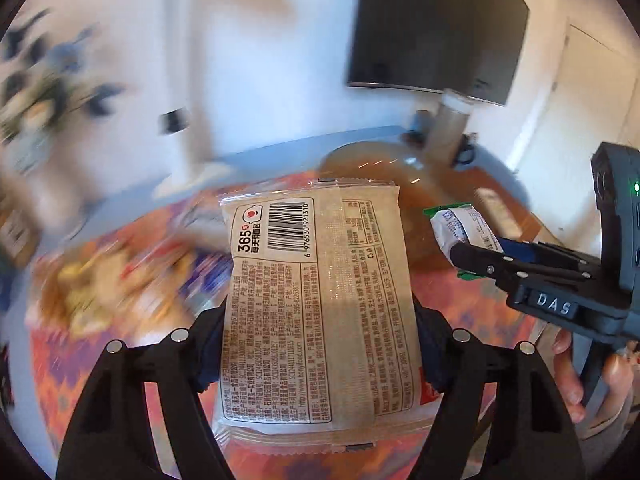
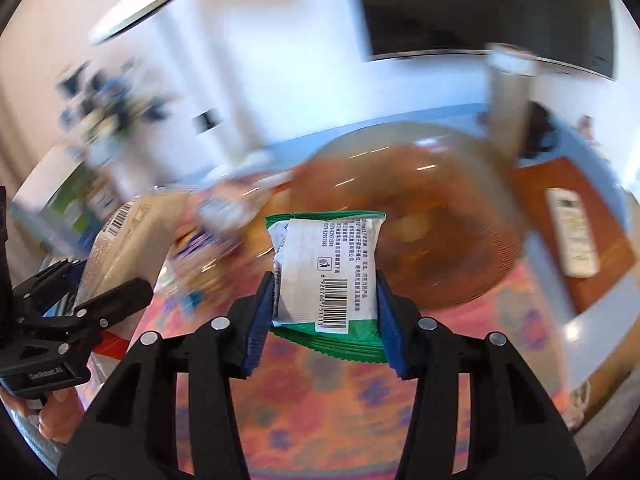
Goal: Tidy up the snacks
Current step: 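Drop the green-white pack into the amber bowl with the right tool while the left drops the bread pack, then grasp the cartoon biscuit bag with the left tool while the right grasps the cracker pack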
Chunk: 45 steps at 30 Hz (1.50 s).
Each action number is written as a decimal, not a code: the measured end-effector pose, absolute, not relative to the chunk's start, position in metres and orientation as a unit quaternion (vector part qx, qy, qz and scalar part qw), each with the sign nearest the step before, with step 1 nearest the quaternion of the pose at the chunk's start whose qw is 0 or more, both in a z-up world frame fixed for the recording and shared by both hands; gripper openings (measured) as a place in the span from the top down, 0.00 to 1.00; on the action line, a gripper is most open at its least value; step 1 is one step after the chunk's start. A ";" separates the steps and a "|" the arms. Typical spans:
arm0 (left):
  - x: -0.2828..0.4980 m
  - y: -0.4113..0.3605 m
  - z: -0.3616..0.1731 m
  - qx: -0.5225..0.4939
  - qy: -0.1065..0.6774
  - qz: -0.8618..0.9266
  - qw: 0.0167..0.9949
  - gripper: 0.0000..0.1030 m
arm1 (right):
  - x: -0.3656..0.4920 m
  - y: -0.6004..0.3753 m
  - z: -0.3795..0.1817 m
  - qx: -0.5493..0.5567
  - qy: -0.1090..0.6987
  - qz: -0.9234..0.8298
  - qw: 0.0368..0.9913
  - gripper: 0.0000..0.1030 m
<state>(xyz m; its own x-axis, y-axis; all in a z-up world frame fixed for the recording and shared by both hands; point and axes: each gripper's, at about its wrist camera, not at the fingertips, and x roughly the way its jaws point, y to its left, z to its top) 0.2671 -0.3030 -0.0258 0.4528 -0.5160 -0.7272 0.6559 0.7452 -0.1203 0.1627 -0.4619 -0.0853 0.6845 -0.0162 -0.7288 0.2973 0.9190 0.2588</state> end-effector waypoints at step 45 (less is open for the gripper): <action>0.324 -0.290 -0.101 0.264 0.379 -0.361 0.810 0.05 | 0.201 -0.442 -0.195 0.272 0.436 -0.035 0.857 0.29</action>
<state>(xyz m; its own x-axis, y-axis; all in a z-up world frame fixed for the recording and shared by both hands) 0.3242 -0.2895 -0.1012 0.4530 -0.3845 -0.8043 0.7846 0.6003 0.1549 0.2005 -0.4421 -0.1947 0.6172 0.1770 -0.7666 0.2967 0.8501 0.4351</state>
